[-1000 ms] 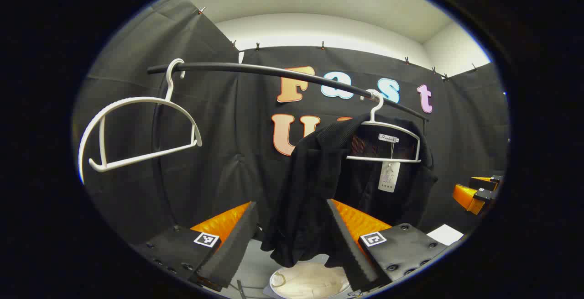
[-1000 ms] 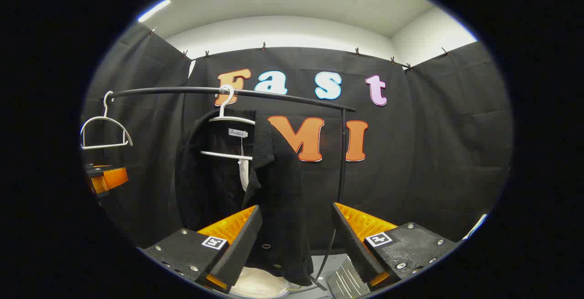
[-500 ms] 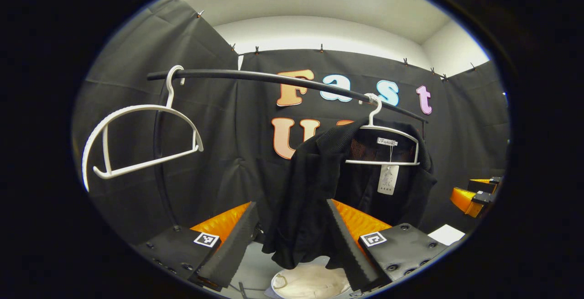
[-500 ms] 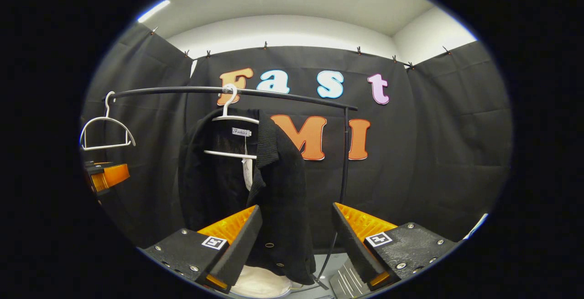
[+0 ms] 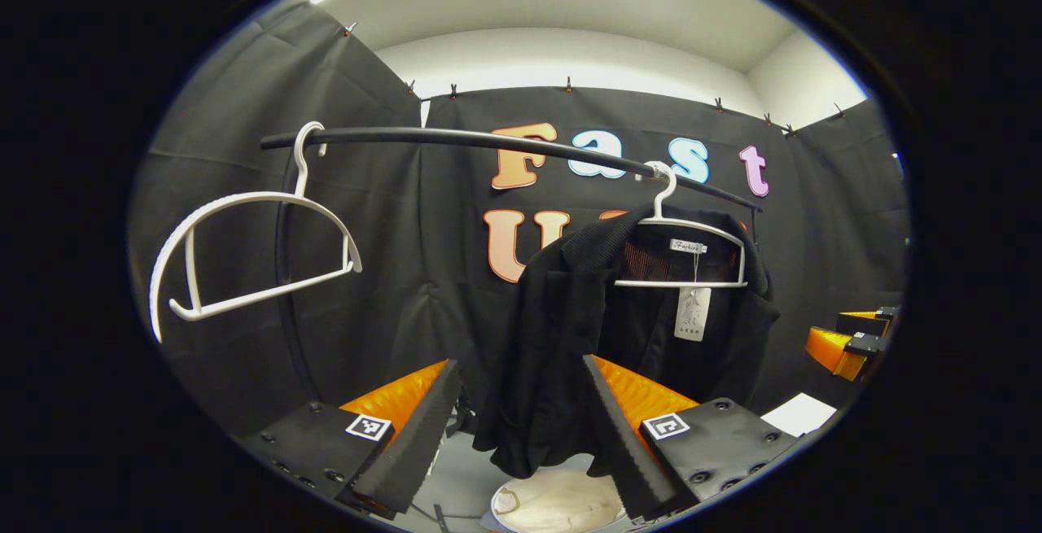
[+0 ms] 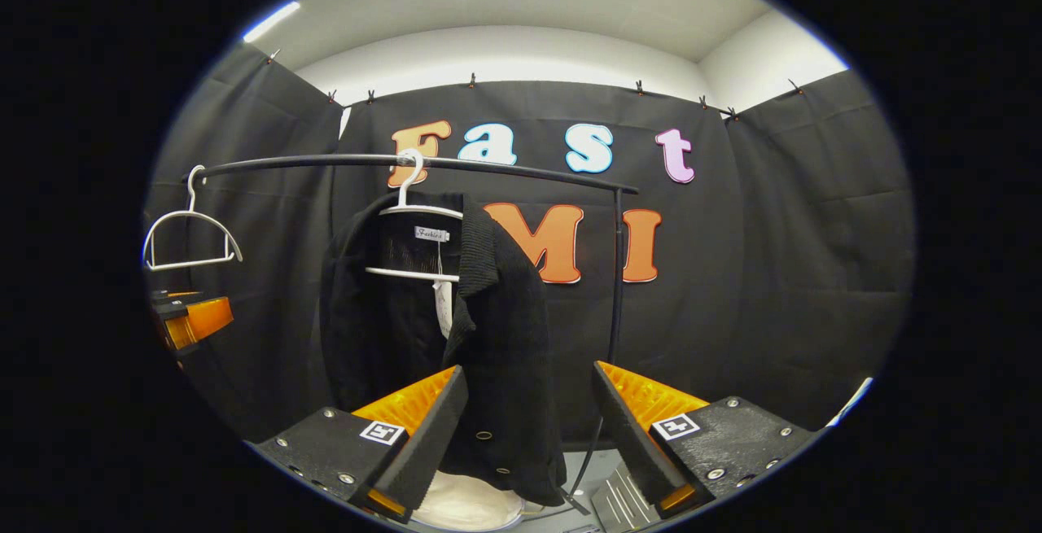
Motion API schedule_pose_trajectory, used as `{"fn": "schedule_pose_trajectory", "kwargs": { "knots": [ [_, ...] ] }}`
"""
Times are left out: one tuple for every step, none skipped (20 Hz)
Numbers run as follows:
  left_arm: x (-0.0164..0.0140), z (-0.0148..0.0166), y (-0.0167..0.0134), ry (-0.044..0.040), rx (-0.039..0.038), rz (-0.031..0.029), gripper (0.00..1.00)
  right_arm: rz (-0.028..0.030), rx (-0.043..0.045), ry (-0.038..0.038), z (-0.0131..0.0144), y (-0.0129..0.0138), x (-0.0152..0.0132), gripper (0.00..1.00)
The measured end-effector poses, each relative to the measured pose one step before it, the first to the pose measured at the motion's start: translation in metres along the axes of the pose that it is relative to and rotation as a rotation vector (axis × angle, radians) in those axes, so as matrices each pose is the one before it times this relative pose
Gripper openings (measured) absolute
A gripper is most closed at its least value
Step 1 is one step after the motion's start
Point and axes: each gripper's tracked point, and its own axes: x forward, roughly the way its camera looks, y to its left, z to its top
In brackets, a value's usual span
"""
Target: Grasp the clothes on the hanger with both hands and then place them into the laundry hamper below.
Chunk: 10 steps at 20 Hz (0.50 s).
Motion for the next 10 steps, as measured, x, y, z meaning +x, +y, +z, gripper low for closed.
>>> {"fn": "schedule_pose_trajectory", "kwargs": {
  "knots": [
    [-0.00126,-0.00055,-0.00020,0.00101,-0.00248,0.00137,0.96,0.00596,0.00471,-0.00009,0.00061,0.00268,0.00039,1.00],
    [-0.00066,0.00021,0.00025,0.00091,-0.00361,0.00028,0.96,0.00508,0.00192,0.00060,0.00012,0.00178,0.00063,1.00],
    [-0.00176,-0.00080,0.00039,0.00107,-0.00267,0.00144,0.96,0.00540,0.00031,0.00032,-0.00033,0.00142,0.00081,1.00],
    [-0.00069,-0.00012,0.00127,0.00259,0.00056,0.00352,0.93,0.00783,0.00064,0.00407,-0.00153,0.00264,0.00150,0.95],
    [-0.00037,0.00023,0.00172,0.00031,0.00392,0.00832,0.96,0.00928,0.00221,0.00590,-0.00129,0.00379,0.00160,0.95],
    [-0.00055,0.00035,0.00187,-0.00076,0.00399,0.00855,0.93,0.01126,0.00336,0.00619,-0.00170,0.00425,0.00197,0.95],
    [0.00033,0.00012,0.00121,0.00035,0.00293,0.00578,0.93,0.01130,0.00329,0.00594,-0.00223,0.00358,0.00377,0.95],
    [-0.00121,-0.00034,0.00074,0.00001,0.00173,0.00251,0.96,0.00958,0.00181,0.00308,-0.00112,0.00391,0.00273,0.95],
    [0.00100,-0.00045,-0.00053,0.00117,0.00113,0.00155,0.96,0.00863,0.00130,0.00003,-0.00020,0.00316,0.00305,1.00],
    [-0.00035,-0.00061,0.00110,0.00168,0.00009,0.00176,0.96,0.00542,0.00228,-0.00064,-0.00013,0.00323,0.00343,0.95]
  ]
}}
